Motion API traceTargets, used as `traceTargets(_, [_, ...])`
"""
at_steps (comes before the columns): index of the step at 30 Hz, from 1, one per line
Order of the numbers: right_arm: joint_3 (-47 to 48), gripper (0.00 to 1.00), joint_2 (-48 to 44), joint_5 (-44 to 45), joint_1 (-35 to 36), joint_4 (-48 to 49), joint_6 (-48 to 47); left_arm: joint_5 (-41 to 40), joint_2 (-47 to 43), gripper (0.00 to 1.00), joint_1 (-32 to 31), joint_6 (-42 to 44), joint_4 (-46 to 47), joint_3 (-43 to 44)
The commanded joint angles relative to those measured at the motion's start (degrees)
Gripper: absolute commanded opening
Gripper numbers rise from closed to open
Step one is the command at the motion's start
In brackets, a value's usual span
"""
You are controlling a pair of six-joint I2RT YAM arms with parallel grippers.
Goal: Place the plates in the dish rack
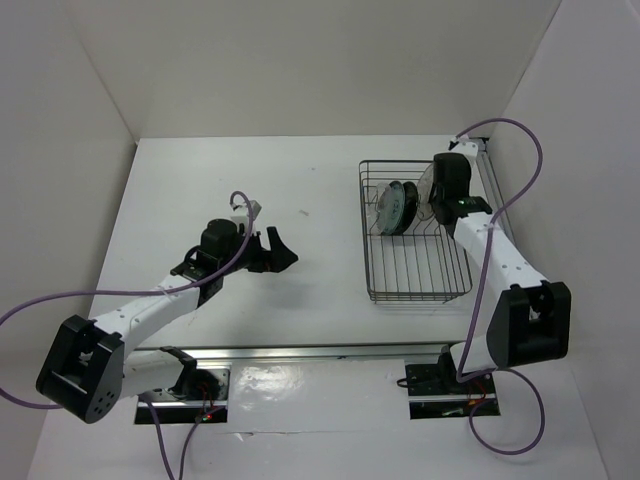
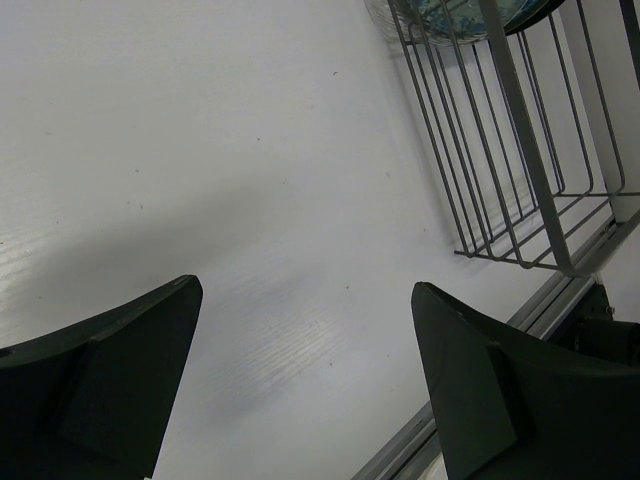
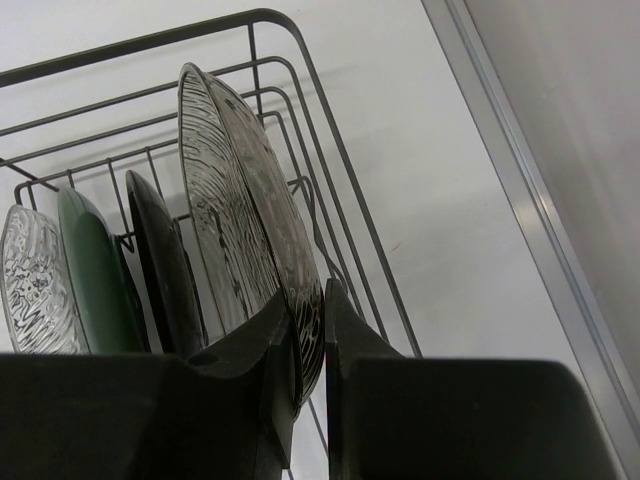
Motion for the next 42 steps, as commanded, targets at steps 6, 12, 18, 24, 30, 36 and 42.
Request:
traceTargets(6, [0.71, 0.15, 1.27, 1.93, 1.32, 3.64, 0.57, 1.12, -1.87, 1.0, -0.21, 1.41, 2.69, -0.19])
traceTargets(12, [0.71, 0.18, 2.41, 2.99, 2.38, 3.12, 0.57, 1.12, -3.01, 1.0, -0.21, 1.41, 2.16, -0.19])
traceTargets(18, [1.24, 0.53, 3.46, 4.04, 2.38, 2.59, 1.09, 1.74, -3.01, 1.0, -0.21, 1.41, 2.16, -0.71])
traceTargets(24, [1.77, 0.67, 3.47, 4.66, 2.38, 1.45, 1.62, 1.74, -3.54, 1.0, -0.21, 1.41, 2.16, -0.71])
traceTargets(30, [2.82, 0.78, 2.94, 6.32, 2.38, 0.92, 1.62, 1.74, -3.54, 1.0, -0.21, 1.41, 2.16, -0.71])
traceTargets(36, [3.88, 1.0, 2.94, 3.34, 0.88, -0.75, 3.2, 2.36, -3.54, 1.0, -0.21, 1.41, 2.77, -0.71])
traceTargets(42, [5.54, 1.0, 0.4, -0.78, 0.88, -1.36, 4.35, 2.36, -3.54, 1.0, -0.21, 1.41, 2.77, -0.71])
